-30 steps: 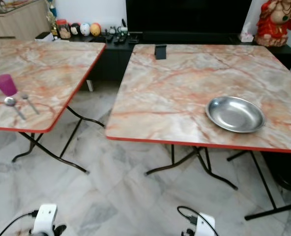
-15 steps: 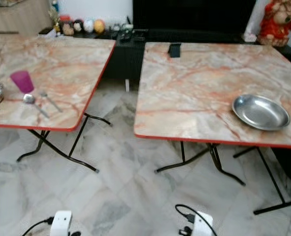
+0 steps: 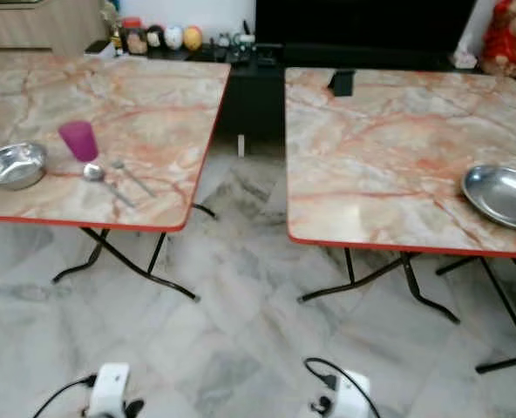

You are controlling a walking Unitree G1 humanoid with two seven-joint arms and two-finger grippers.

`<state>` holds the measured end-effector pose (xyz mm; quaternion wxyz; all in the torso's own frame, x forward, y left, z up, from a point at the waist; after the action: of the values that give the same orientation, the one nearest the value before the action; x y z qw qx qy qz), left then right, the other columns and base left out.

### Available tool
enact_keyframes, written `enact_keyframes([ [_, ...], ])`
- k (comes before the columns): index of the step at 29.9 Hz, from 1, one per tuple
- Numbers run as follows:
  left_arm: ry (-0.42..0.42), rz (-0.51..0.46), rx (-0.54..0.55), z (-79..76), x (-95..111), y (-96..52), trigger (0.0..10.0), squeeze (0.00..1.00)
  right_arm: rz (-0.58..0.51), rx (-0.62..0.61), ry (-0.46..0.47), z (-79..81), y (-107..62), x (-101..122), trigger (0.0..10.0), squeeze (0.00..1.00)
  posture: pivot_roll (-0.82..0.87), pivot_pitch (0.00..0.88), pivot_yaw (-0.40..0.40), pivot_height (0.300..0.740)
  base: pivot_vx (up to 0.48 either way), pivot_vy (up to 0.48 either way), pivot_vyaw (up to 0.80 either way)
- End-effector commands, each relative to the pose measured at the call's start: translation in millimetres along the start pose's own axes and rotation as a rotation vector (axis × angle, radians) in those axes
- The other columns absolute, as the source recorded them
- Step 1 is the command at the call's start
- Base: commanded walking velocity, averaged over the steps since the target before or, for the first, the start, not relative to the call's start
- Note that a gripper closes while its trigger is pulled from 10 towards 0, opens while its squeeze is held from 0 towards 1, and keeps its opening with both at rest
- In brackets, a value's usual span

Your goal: Setting the table

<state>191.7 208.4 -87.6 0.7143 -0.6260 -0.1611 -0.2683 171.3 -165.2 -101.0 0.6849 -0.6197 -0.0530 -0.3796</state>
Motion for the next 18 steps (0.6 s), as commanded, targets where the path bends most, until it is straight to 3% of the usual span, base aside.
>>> enact_keyframes([
  [1,0.006,0.006,-0.012,1.0,2,0.6,10.0,0.00,-0.005,-0.033,-0.005,-12.5,-1.1,2,10.0,0.00,0.04,0.009,-0.004,0.727,0.000,0.311,0.00],
  [8,-0.002,-0.007,-0.003,5.8,8,1.4,10.0,0.00,-0.007,-0.033,-0.012,-12.3,-0.7,4,10.0,0.00,0.05,0.004,-0.010,0.727,0.000,0.296,0.00],
  [18,-0.004,0.004,-0.016,-6.1,5,1.6,10.0,0.00,-0.011,-0.027,-0.015,-13.7,-0.6,6,10.0,0.00,0.05,0.000,-0.017,0.727,0.000,0.000,0.00],
])
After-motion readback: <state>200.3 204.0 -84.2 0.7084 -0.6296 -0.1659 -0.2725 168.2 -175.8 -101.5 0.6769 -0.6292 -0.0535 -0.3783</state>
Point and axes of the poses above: a point about 5 cm out from each wrist's last joint towards the gripper, its own y axis pointing out of the wrist towards the gripper, its own x axis along the axis of the wrist's last joint, z = x × y, the point moved 1 cm from there along y, pointing out of the wrist towards the gripper, and after that the axes turned 10 degrees about y, right-handed, at the moved point
